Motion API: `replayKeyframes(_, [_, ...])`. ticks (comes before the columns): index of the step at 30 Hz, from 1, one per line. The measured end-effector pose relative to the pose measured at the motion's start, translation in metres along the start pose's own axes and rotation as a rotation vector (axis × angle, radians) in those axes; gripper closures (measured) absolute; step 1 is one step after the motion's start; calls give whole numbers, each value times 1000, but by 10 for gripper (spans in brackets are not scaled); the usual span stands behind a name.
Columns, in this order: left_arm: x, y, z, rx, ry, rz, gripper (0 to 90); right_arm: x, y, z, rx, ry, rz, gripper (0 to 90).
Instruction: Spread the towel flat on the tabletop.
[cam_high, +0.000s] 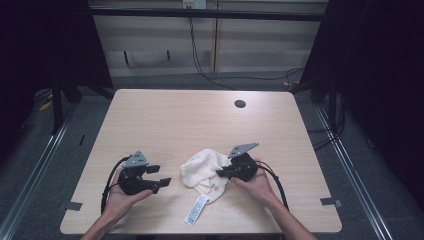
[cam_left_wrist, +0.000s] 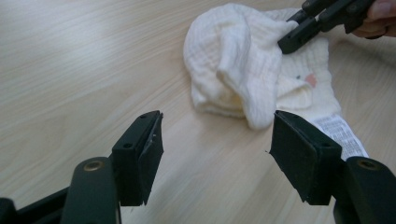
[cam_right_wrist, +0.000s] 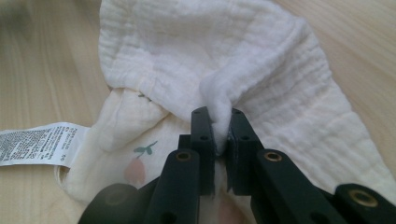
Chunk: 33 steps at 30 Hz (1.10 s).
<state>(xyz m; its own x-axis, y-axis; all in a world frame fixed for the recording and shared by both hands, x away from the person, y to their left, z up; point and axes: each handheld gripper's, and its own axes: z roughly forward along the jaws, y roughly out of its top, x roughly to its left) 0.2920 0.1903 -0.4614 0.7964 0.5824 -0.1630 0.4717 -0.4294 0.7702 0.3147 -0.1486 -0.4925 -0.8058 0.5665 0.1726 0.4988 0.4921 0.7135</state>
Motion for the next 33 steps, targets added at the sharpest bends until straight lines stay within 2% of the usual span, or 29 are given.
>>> replayKeyframes(4, [-5, 9, 15, 11, -26, 24, 359, 9, -1, -3, -1, 22, -13, 824])
replayKeyframes(7, [-8, 12, 23, 30, -58, 43, 425, 18, -2, -4, -9, 35, -34, 799])
replayKeyframes(10, [-10, 10, 29, 54, -79, 67, 590, 26, 0, -7, -44, 56, -39, 733])
replayKeyframes(11, [-11, 9, 30, 55, -67, 78, 653, 28, 1, -8, -49, 50, -38, 716])
replayKeyframes(12, [-11, 9, 31, 47, -73, 74, 716, 29, 2, -8, -47, 50, -38, 690])
replayKeyframes(13, [-9, 9, 30, 48, -98, 53, 768, 29, 2, -9, -48, 54, -37, 650])
replayKeyframes(14, [-9, 9, 30, 48, -98, 53, 803, 29, 2, -9, -48, 54, -37, 650])
replayKeyframes(15, [-8, 8, 30, 46, -88, 53, 803, 28, 3, -10, -50, 66, -30, 599])
replayKeyframes(16, [-6, 7, 28, 51, -90, 42, 852, 27, 3, -15, -53, 66, -23, 532])
replayKeyframes(18, [-2, 7, 27, 41, -93, 34, 858, 25, 4, -24, -64, 55, -27, 500])
replayKeyframes(21, [1, 9, 25, 37, -93, 22, 859, 16, 1, -42, -99, 25, -1, 508])
replayKeyframes(23, [3, 9, 24, 30, -83, 14, 860, 9, -5, -52, -95, 8, 9, 523])
replayKeyframes(24, [4, 9, 23, 36, -76, 18, 859, 6, -9, -56, -91, -15, 3, 527])
replayKeyframes(26, [6, 7, 21, 38, -72, -3, 855, 0, -18, -66, -87, -60, 11, 535])
replayKeyframes(28, [9, 2, 19, 37, -70, -18, 852, -8, -29, -75, -94, -84, 31, 555])
replayKeyframes(29, [9, 1, 19, 40, -70, -18, 851, -11, -34, -78, -102, -87, 46, 582])
replayKeyframes(31, [10, -1, 20, 47, -85, -17, 848, -15, -40, -81, -116, -88, 45, 620])
replayKeyframes(33, [9, -1, 20, 53, -100, -7, 847, -17, -43, -79, -96, -83, 39, 642])
